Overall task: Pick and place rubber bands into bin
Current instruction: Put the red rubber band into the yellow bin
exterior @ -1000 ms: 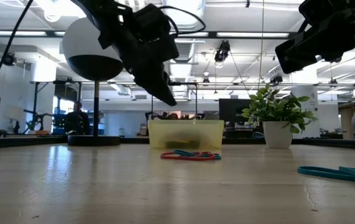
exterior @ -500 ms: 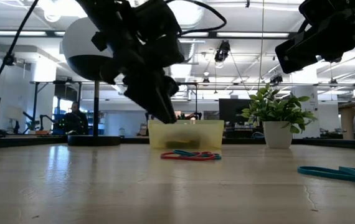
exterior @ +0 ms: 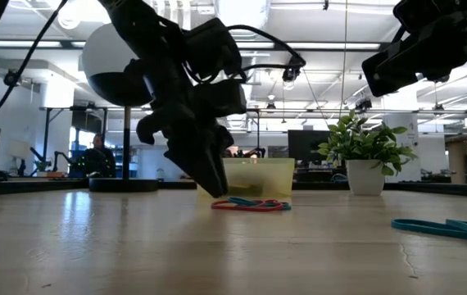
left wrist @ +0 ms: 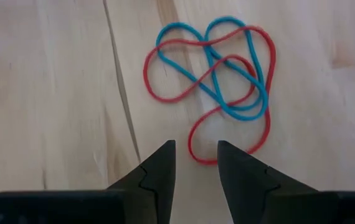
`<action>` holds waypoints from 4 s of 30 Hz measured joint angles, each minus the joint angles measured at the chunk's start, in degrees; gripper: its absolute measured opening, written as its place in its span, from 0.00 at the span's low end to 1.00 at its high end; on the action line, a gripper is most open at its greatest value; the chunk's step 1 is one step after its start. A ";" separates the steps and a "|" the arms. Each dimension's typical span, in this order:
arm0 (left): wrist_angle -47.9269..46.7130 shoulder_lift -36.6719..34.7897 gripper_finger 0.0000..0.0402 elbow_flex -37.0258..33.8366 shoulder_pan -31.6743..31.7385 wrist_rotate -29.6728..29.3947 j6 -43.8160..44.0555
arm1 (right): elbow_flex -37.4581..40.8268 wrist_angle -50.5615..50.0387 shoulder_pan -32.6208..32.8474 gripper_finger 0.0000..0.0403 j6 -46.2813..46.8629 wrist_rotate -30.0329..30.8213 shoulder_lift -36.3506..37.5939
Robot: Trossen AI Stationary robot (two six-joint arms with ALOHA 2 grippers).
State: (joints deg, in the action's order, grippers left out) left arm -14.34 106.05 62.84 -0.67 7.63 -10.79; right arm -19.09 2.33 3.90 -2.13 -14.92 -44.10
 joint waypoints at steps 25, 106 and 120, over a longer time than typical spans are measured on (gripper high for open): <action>3.86 4.71 0.25 1.32 -0.17 2.08 2.82 | 0.02 0.00 -0.02 0.17 0.21 0.00 0.00; 18.89 -13.36 0.00 0.66 15.83 -24.65 -16.49 | 0.02 -0.33 -0.02 0.17 0.46 0.00 0.02; 17.92 -10.08 0.00 -0.43 19.08 -20.34 -10.06 | 0.02 -0.42 0.00 0.17 0.22 0.00 0.00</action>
State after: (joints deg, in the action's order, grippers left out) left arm 3.58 95.96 62.41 18.42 -12.71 -20.84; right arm -19.07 1.91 3.90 -1.91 -14.92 -44.09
